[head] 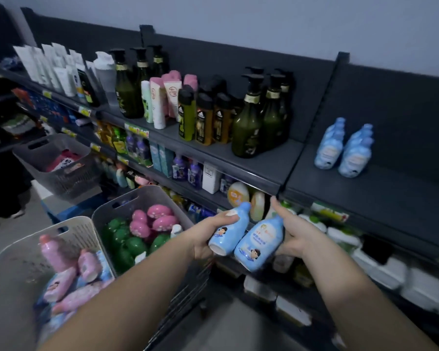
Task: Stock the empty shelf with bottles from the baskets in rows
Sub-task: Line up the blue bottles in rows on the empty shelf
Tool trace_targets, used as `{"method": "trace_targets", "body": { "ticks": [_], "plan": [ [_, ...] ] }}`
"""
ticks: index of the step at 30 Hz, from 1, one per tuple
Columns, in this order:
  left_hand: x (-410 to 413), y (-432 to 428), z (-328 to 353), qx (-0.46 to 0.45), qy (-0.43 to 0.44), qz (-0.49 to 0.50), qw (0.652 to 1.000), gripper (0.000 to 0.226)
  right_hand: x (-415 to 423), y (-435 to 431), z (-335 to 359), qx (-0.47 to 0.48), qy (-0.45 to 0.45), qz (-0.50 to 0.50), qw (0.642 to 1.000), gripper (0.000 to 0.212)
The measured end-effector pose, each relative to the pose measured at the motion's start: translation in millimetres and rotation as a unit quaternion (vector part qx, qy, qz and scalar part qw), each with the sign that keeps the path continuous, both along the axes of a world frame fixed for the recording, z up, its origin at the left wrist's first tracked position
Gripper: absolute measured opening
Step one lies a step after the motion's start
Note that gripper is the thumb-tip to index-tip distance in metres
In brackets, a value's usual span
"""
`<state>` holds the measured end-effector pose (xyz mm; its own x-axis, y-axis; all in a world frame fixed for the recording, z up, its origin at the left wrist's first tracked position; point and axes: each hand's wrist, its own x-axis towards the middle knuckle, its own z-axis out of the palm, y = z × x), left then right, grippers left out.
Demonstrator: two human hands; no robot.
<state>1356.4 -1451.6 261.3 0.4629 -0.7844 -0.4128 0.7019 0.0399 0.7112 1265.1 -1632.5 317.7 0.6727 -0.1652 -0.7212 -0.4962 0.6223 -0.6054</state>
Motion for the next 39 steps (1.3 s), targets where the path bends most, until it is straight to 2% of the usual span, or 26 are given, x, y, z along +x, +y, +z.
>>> {"method": "trace_targets", "body": {
  "ticks": [3,4,6,8,11,14,17,20,25,30,34,39],
  "plan": [
    [-28,-47,-6,-0.028,0.013,-0.019,0.999,0.05,-35,-38,8,-0.03,-0.013,0.015,0.999,0.019],
    [-38,-64,-8,-0.043,0.023,-0.021,0.999,0.053,-45,-51,9,-0.058,-0.015,0.016,0.998,0.014],
    [-55,-96,-10,-0.063,0.03,-0.014,0.997,0.057,-61,-74,6,-0.101,-0.011,0.013,0.995,0.025],
    [-70,-128,-6,-0.061,0.014,-0.001,0.998,0.061,-75,-92,6,-0.1,-0.027,0.007,0.995,0.028],
    [-85,-171,7,-0.047,-0.023,0.017,0.998,0.065,-93,-128,4,-0.099,-0.087,-0.06,0.989,0.043],
    [-87,-204,22,-0.038,-0.07,0.035,0.996,0.072,-106,-156,7,-0.121,-0.138,-0.115,0.976,0.037],
    [-79,-229,36,-0.041,-0.111,0.02,0.993,0.065,-107,-173,14,-0.127,-0.175,-0.137,0.967,0.031],
    [-64,-257,53,-0.046,-0.146,-0.016,0.988,0.059,-102,-196,22,-0.148,-0.219,-0.164,0.951,0.044],
    [-36,-304,54,-0.068,-0.207,-0.059,0.974,0.054,-83,-233,13,-0.194,-0.263,-0.211,0.921,0.053],
    [9,-343,51,-0.062,-0.315,-0.042,0.946,0.064,-41,-271,9,-0.254,-0.25,-0.237,0.904,0.058],
    [41,-364,40,-0.05,-0.414,-0.031,0.908,0.068,-9,-285,-2,-0.29,-0.224,-0.283,0.886,0.063],
    [56,-379,25,-0.026,-0.482,-0.022,0.875,0.068,-1,-288,-17,-0.344,-0.207,-0.282,0.871,0.06]
  ]
}}
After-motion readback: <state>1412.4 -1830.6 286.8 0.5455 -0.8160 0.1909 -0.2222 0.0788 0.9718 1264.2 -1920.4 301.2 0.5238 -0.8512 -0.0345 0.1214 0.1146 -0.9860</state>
